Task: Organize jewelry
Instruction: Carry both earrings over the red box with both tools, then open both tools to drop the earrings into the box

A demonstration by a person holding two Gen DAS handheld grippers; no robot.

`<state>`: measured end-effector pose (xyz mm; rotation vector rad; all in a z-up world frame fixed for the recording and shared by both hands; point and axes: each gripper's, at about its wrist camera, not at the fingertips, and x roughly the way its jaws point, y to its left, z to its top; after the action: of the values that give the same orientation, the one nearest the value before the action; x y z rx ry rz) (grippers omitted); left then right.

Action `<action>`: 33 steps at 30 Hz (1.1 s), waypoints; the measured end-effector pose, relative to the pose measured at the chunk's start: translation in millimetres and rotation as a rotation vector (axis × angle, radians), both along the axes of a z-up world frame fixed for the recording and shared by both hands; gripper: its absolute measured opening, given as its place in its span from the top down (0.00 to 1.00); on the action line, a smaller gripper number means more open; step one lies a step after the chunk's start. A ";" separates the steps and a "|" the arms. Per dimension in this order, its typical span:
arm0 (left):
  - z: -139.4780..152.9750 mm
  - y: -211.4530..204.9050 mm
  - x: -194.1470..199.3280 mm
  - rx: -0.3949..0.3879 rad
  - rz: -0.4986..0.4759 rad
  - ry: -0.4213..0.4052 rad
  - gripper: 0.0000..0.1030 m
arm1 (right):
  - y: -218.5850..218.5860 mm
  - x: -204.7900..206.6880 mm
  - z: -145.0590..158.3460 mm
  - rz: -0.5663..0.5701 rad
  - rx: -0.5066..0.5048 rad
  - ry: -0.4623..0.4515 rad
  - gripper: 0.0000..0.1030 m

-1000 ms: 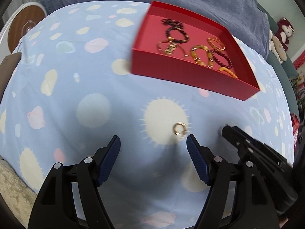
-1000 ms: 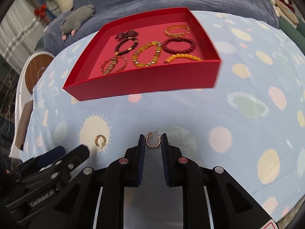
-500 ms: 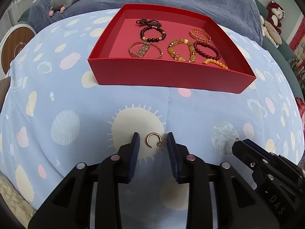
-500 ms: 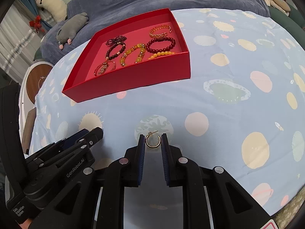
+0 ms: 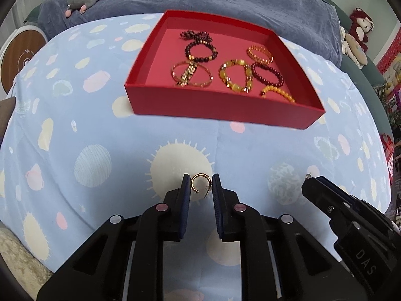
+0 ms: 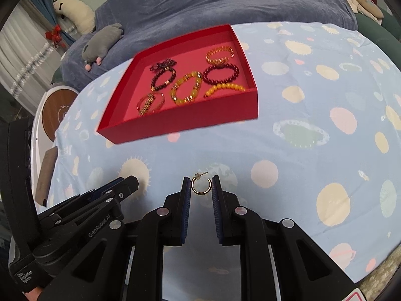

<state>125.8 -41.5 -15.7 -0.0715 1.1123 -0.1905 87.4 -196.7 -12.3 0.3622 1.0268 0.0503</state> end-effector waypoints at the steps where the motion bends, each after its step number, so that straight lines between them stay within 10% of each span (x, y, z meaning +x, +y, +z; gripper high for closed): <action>1: 4.7 0.7 1.3 -0.005 0.001 -0.007 0.84 | -0.7 2.4 4.3 0.000 0.001 -0.009 0.84; 14: 60.0 -9.6 71.5 -0.030 0.006 -0.111 0.84 | -1.3 76.2 51.8 0.042 -0.046 -0.122 0.84; 33: 24.4 -11.2 133.7 0.017 0.032 -0.045 0.83 | -0.1 142.9 19.9 0.033 -0.071 -0.058 0.84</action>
<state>259.5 -52.6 8.8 -0.0696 1.0670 -0.1537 230.3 -196.7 7.6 0.2776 0.9744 0.0534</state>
